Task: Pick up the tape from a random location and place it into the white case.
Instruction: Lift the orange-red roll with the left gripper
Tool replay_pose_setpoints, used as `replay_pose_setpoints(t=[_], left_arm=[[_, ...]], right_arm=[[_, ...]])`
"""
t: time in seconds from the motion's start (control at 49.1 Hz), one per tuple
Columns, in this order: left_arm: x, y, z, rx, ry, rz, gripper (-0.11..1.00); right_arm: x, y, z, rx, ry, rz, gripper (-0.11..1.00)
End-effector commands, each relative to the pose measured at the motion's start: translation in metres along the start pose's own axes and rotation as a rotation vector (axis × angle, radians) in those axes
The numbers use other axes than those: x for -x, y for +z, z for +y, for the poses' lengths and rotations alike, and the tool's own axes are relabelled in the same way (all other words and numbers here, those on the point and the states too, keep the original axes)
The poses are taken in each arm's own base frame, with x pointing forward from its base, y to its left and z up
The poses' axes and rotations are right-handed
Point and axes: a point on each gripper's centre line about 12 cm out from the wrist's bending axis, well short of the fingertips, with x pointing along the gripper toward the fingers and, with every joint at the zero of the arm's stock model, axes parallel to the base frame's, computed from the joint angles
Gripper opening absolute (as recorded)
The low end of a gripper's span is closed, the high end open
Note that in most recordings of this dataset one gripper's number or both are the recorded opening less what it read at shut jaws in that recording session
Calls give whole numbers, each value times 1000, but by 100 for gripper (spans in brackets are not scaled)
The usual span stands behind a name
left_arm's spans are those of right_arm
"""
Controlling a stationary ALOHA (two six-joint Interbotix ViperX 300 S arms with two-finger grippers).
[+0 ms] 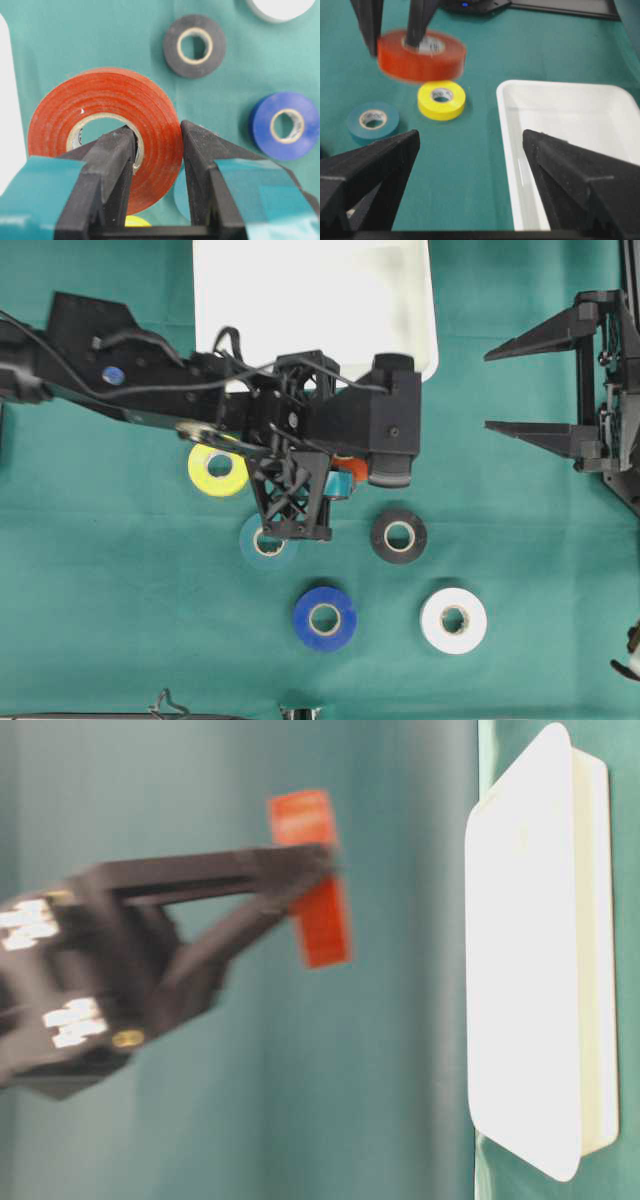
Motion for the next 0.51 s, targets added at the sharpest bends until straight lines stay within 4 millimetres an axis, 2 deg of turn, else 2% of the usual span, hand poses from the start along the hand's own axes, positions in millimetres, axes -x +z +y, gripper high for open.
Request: replay_pose_setpoints(t=[0.0, 0.204, 0.489], left_arm=[[38, 17, -1, -7, -4, -87, 23], [50, 18, -1, -7, -4, -90, 23], [50, 17, -1, -9, -3, -83, 23]], right_arm=[[0, 10, 0, 1, 0, -25, 93], [0, 9, 0, 2, 1, -23, 93], [0, 10, 0, 1, 0, -26, 93]])
